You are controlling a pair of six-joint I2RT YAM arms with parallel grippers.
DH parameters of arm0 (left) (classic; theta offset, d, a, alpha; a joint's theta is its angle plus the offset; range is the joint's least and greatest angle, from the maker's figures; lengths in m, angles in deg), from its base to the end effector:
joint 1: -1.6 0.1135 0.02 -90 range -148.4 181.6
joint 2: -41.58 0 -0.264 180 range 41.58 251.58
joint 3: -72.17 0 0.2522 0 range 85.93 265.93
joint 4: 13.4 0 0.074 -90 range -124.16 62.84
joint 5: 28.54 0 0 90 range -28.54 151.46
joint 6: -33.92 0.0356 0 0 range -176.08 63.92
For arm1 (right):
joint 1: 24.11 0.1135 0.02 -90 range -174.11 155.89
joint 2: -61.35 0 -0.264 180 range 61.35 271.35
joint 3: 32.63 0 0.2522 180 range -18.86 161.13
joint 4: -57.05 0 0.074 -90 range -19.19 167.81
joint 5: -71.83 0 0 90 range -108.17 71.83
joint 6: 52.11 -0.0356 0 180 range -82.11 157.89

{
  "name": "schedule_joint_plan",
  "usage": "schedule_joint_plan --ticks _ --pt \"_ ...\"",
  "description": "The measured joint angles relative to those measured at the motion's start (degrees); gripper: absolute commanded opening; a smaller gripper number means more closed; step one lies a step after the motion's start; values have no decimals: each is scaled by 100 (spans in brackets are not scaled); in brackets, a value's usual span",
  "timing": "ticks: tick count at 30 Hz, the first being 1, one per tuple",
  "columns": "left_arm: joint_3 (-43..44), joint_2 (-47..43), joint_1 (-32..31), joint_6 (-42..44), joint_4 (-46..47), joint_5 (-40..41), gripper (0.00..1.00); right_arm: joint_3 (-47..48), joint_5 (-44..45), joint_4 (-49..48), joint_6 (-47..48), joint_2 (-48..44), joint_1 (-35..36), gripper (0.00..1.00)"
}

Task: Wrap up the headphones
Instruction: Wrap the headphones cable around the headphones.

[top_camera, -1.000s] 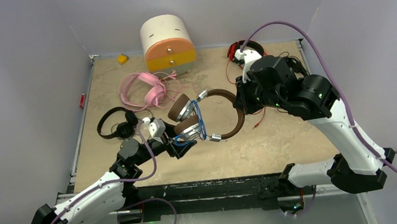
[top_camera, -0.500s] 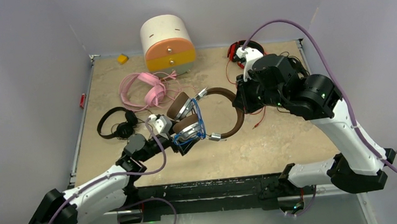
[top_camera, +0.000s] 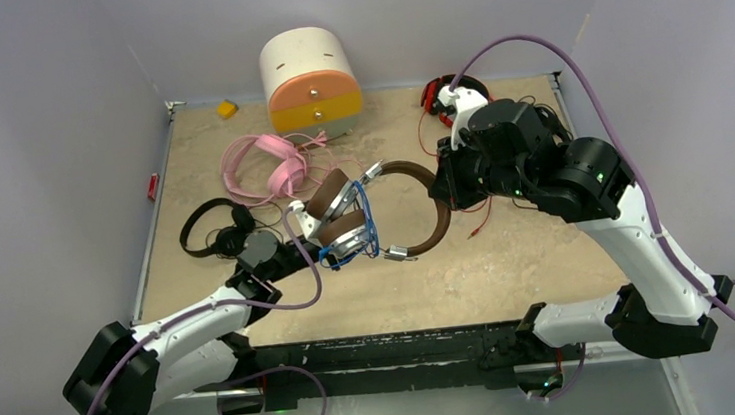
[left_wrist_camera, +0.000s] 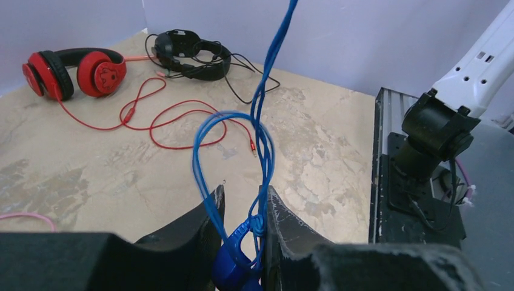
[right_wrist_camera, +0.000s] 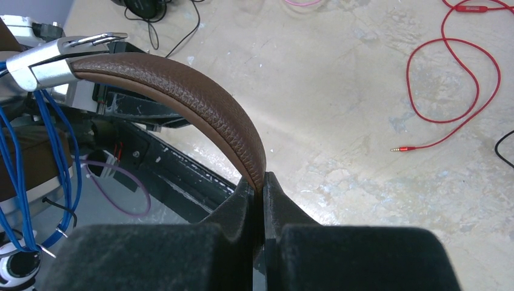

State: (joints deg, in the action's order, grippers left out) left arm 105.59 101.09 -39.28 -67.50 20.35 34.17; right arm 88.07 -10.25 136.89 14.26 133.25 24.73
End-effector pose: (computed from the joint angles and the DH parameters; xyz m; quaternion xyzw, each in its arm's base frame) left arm 0.1536 -0.1545 0.2442 0.3344 0.5735 -0.4618 0.5882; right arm 0.1338 0.1456 0.4979 -0.1564 0.8549 0.2417 0.4315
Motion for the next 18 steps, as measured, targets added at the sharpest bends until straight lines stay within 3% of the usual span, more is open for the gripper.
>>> schedule_joint_plan --ticks 5,14,18 --pt "61 70 0 26 -55 -26 20 94 85 33 -35 7 0 0" --pt "-538 221 0 -452 625 -31 22 1292 743 94 -103 11 0 0" --pt "-616 225 0 -608 815 -66 15 1458 903 125 -101 28 2 0"
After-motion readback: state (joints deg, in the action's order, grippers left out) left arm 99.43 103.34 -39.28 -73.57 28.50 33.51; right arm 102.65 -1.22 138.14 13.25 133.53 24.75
